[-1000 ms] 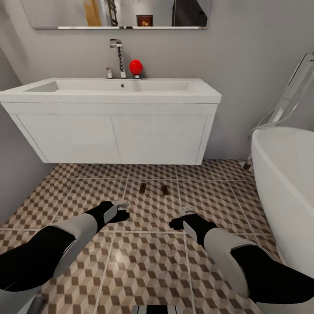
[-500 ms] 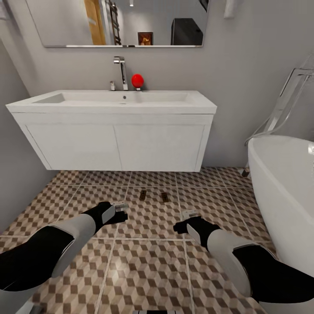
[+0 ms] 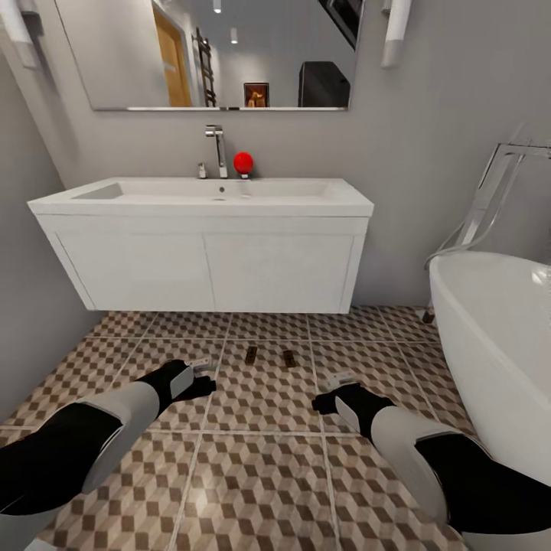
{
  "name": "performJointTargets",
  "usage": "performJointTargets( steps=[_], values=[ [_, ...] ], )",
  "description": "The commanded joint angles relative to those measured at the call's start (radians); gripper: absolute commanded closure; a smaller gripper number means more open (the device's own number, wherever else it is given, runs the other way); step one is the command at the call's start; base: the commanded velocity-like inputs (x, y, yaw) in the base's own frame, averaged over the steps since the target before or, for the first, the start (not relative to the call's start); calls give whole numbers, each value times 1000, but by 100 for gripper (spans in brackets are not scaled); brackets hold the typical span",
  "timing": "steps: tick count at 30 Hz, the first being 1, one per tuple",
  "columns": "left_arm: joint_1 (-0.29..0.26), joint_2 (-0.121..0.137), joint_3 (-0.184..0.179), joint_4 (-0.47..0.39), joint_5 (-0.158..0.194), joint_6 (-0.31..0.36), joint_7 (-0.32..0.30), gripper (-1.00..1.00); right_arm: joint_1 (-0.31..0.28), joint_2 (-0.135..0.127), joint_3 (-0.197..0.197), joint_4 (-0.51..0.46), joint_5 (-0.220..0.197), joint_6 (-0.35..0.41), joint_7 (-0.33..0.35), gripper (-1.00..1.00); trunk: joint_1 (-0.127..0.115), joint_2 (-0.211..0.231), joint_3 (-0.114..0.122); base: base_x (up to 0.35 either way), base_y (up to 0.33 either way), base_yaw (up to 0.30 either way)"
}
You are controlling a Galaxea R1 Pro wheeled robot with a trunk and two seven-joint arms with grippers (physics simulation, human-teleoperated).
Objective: Take the four mousetraps from the cabinet in the bathroom and place them on the bathroom floor. Make sure all four end up on the same floor surface, and ensure that at least two of them are either under or directly next to the same bathroom sink.
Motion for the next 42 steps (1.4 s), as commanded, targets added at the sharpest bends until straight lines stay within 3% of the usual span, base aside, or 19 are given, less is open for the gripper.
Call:
performJointTargets(
  steps=[1, 10, 15, 29, 38, 39, 42],
  values=[
    [4, 0, -7, 1, 13, -1, 4, -100, 3, 0, 7, -1, -1, 6, -3, -100, -1, 0, 3, 0, 0, 0],
    [79, 2, -5, 1, 44, -90, 4, -100, 44, -22, 6, 4, -1, 5, -3, -100, -5, 2, 38, 0, 0, 0],
    [123, 4, -5, 1, 49, -115, 3, -100, 103, -39, 5, 4, -3, 2, -2, -100, -7, 3, 57, 0, 0, 0],
    [195, 4, -5, 1, 50, -184, 4, -100, 180, -48, 4, 4, -4, -2, 1, -100, -13, 6, 111, 0, 0, 0],
    [223, 1, -6, 0, 52, -207, 3, -100, 244, -94, 5, 4, -6, -11, 10, -100, -17, 9, 146, 0, 0, 0],
    [228, -1, -5, 0, 52, -222, 0, -100, 276, -112, 4, 3, -6, -26, 14, -100, -18, 9, 150, 0, 0, 0],
    [234, -3, -5, 0, 53, -230, -2, -100, 307, -126, 4, 3, -7, -68, 17, -100, -19, 10, 161, 0, 0, 2]
  ],
)
